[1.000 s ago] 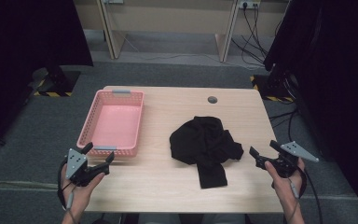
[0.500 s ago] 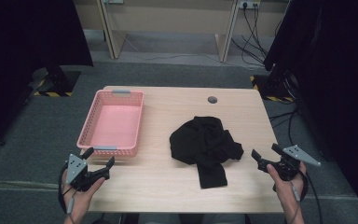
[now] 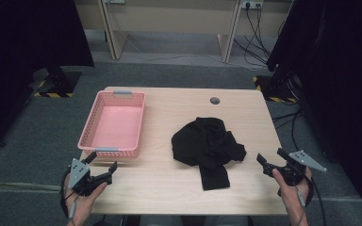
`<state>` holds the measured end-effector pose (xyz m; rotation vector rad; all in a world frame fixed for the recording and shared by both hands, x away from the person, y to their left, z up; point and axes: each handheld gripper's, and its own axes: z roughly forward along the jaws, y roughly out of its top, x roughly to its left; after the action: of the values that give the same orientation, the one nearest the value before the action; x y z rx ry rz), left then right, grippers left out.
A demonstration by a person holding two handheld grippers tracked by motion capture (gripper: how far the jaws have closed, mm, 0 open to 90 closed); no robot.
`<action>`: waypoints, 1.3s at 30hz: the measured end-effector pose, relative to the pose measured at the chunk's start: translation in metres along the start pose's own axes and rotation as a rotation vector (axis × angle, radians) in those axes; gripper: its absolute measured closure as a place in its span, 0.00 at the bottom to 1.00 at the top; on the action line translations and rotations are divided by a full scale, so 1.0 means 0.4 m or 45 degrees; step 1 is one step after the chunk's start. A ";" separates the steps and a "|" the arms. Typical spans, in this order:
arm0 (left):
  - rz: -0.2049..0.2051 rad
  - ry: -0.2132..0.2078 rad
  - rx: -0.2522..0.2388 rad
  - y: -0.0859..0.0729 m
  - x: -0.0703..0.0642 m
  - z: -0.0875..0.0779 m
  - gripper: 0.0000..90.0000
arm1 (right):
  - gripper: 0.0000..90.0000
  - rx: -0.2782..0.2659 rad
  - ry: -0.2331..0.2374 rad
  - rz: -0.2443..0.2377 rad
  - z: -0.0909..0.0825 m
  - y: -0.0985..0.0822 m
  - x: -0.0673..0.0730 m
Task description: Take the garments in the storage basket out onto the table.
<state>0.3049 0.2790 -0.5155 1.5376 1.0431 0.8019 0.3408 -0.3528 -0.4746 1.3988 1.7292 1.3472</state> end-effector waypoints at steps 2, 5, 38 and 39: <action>0.000 0.000 0.000 0.000 0.000 0.000 0.12 | 0.05 0.000 -0.002 0.001 0.001 -0.006 -0.002; 0.001 -0.005 0.002 -0.005 -0.003 0.002 0.12 | 0.05 0.001 -0.007 0.004 0.003 -0.015 -0.004; 0.046 0.010 0.029 -0.035 -0.019 0.022 0.12 | 0.05 0.008 -0.042 -0.016 0.034 -0.103 -0.015; 0.039 0.013 0.026 -0.035 -0.018 0.021 0.12 | 0.05 0.011 -0.045 -0.019 0.036 -0.108 -0.015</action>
<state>0.3068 0.2698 -0.5309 1.5718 1.0403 0.8229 0.3379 -0.3516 -0.5202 1.4036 1.7210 1.3012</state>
